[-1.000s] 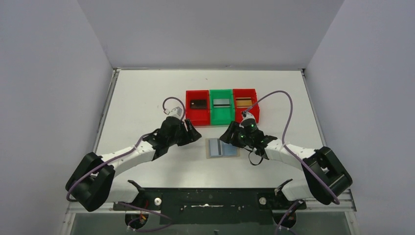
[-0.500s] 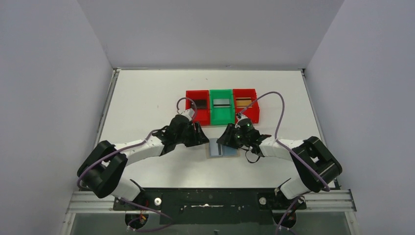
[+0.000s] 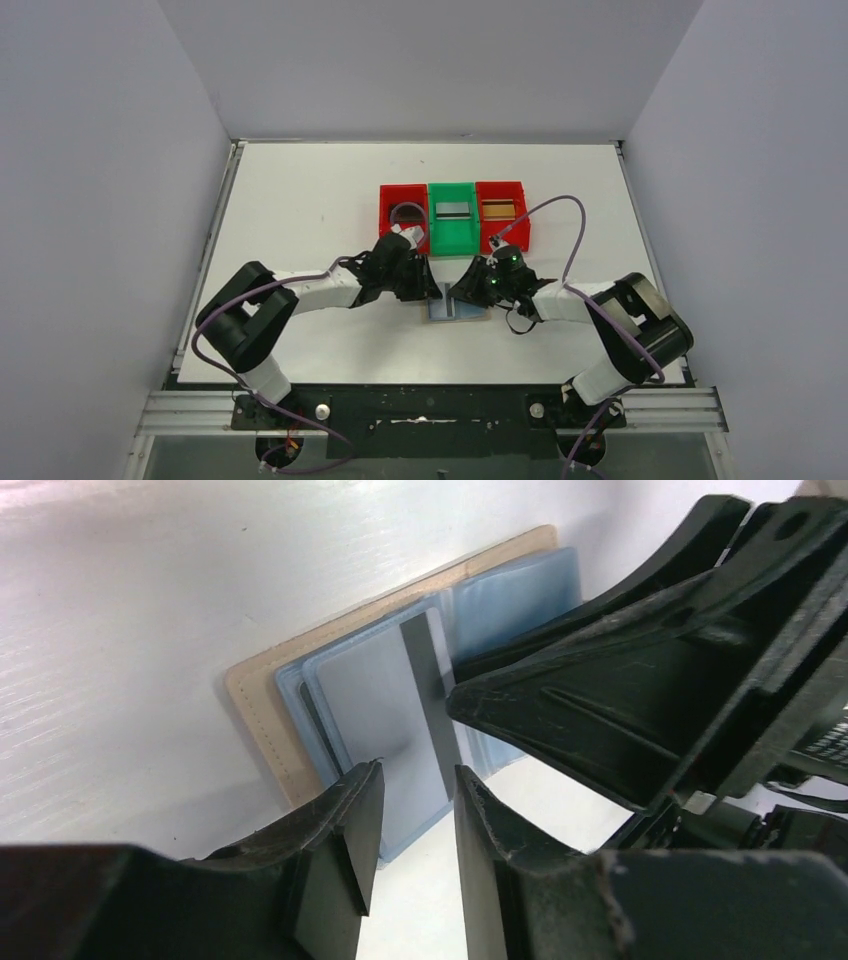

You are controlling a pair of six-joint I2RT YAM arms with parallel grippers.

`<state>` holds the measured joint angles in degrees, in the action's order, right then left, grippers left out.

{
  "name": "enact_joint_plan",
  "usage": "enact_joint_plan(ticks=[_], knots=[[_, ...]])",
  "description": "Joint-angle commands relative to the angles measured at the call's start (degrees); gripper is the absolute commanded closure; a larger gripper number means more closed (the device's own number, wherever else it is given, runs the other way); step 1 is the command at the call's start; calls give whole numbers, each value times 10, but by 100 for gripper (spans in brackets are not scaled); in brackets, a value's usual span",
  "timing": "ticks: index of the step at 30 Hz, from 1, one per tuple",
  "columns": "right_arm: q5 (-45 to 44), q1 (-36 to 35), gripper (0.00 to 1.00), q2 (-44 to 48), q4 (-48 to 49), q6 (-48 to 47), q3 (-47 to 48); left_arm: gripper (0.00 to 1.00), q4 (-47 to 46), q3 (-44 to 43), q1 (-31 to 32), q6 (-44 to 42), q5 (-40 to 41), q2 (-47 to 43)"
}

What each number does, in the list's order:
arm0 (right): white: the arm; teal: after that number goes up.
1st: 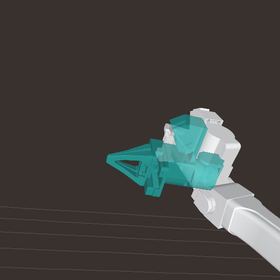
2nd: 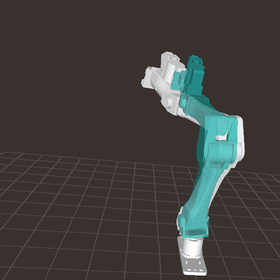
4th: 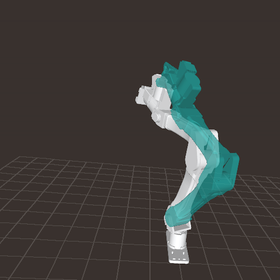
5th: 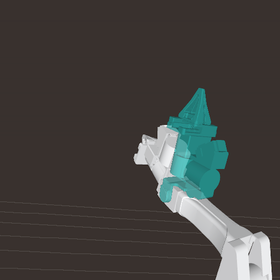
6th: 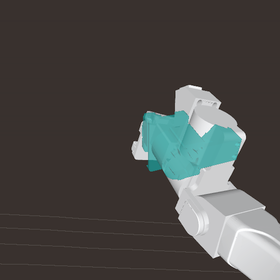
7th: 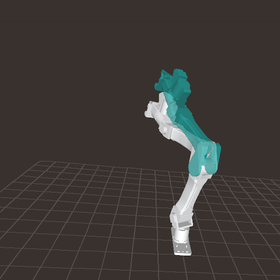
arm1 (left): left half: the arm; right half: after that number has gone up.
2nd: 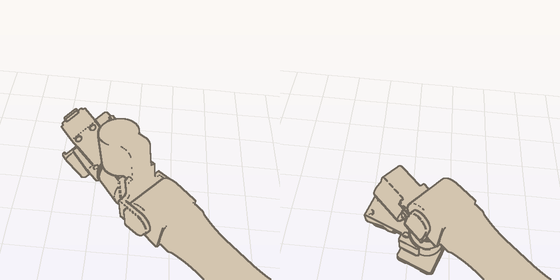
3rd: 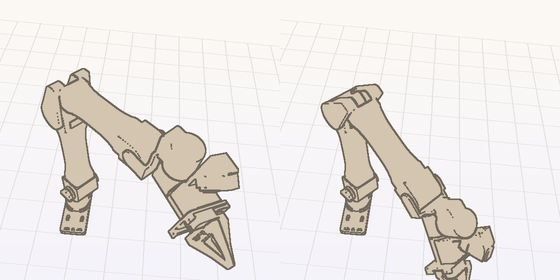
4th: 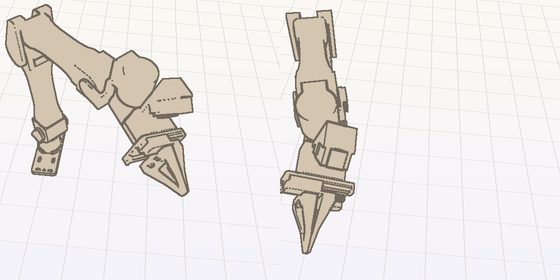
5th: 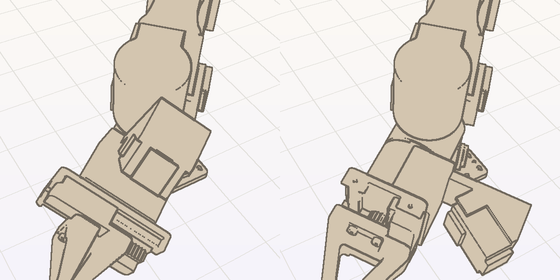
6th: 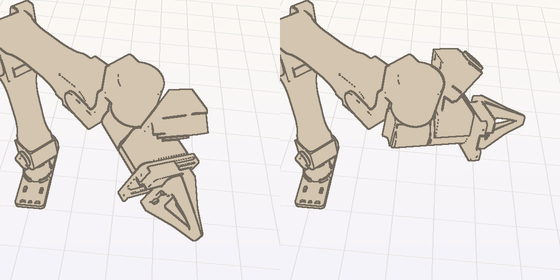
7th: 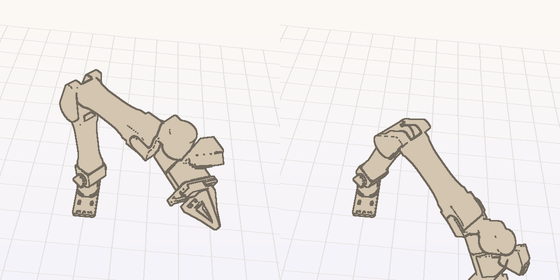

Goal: Take the credit cards out of the card holder

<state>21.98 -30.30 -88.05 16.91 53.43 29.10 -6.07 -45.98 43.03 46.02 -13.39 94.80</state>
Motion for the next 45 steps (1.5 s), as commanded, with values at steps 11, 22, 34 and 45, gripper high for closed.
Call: enact_joint_plan(ticks=[11, 22, 34, 45], knots=[[44, 27, 82, -13, 96, 37, -33, 78, 82, -37, 21, -37, 45, 42], [76, 48, 100, -7, 163, 56, -63, 82, 131, -40, 28, -41, 97, 48], [72, 65, 97, 5, 133, 39, -65, 83, 143, -48, 31, -50, 106, 50], [90, 63, 67, -21, 156, 45, -64, 83, 130, -54, 35, -54, 87, 52]])
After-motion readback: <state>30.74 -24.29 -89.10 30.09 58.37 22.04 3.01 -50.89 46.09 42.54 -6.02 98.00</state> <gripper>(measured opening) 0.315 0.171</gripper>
